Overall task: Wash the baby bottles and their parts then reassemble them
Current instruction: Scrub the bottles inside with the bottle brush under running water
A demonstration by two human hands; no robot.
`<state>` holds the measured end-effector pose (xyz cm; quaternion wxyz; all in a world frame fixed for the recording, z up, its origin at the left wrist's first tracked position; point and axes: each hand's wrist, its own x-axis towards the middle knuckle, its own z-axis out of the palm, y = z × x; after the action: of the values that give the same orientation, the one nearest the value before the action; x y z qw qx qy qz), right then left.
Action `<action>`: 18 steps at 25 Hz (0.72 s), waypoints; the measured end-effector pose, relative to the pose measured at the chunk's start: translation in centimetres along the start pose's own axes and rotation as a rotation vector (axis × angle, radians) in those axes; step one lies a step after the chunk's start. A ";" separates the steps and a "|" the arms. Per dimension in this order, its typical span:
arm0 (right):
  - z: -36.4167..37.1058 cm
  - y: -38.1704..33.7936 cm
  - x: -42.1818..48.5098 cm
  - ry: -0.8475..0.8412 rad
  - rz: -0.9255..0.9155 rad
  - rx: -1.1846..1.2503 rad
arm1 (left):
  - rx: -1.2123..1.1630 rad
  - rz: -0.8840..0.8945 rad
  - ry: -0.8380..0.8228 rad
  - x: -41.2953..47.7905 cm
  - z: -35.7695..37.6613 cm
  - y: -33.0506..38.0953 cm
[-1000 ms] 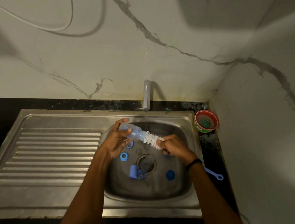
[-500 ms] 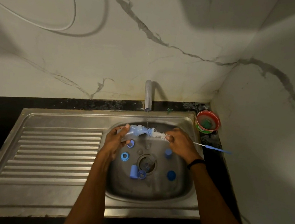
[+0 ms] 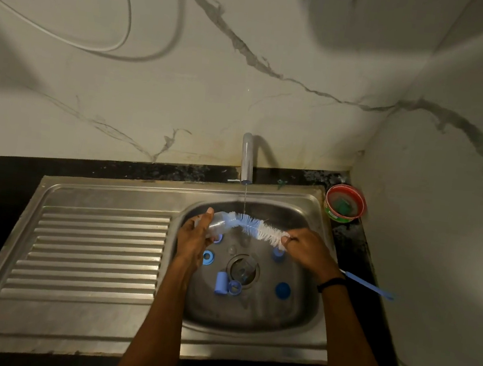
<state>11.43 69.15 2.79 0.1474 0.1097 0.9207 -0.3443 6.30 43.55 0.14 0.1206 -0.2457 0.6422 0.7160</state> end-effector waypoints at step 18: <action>-2.8 0.6 -1.0 0.059 -0.083 -0.032 | 0.080 0.003 0.171 1.2 -1.9 1.5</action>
<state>12.00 71.42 4.79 0.1077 0.0793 0.9339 -0.3317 4.92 41.25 0.68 0.0740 -0.3001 0.6787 0.6662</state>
